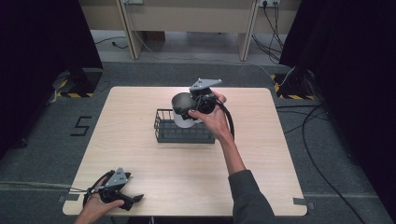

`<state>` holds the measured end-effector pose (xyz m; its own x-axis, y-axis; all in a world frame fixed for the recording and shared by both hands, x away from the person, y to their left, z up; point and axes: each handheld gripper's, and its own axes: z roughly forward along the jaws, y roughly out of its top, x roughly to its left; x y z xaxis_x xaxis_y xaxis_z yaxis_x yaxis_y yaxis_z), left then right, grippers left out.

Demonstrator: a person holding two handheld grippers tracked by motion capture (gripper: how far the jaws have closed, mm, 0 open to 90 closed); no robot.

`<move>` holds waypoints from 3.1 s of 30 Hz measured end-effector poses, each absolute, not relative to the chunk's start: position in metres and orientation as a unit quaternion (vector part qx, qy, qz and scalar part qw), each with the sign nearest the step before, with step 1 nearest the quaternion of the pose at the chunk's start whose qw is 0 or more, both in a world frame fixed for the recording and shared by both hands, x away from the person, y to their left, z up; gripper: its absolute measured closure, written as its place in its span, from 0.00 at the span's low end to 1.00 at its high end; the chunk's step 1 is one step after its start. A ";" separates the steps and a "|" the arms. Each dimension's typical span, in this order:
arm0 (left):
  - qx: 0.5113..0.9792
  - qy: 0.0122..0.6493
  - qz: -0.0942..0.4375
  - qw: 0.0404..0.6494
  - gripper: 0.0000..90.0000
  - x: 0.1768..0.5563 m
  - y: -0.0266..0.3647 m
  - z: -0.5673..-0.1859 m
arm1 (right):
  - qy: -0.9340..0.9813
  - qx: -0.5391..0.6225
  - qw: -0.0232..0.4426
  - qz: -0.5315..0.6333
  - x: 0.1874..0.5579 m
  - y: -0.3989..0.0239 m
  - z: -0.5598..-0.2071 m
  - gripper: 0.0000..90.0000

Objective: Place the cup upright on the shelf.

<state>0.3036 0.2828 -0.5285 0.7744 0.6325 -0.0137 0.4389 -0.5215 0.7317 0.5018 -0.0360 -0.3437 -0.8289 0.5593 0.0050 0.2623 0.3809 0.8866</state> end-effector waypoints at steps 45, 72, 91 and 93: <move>0.863 0.310 0.128 0.378 0.00 0.303 0.283 -0.529 | 0.833 0.253 0.133 0.473 0.533 -0.020 -0.379 0.07; 0.863 0.311 0.128 0.378 0.00 0.303 0.283 -0.529 | 0.839 0.275 0.110 0.456 0.535 -0.031 -0.401 0.06; 0.863 0.311 0.128 0.378 0.00 0.303 0.283 -0.529 | 0.817 0.278 0.134 0.487 0.527 -0.038 -0.375 0.19; 0.863 0.310 0.128 0.378 0.00 0.303 0.283 -0.529 | 0.818 0.277 0.136 0.485 0.526 -0.040 -0.375 0.17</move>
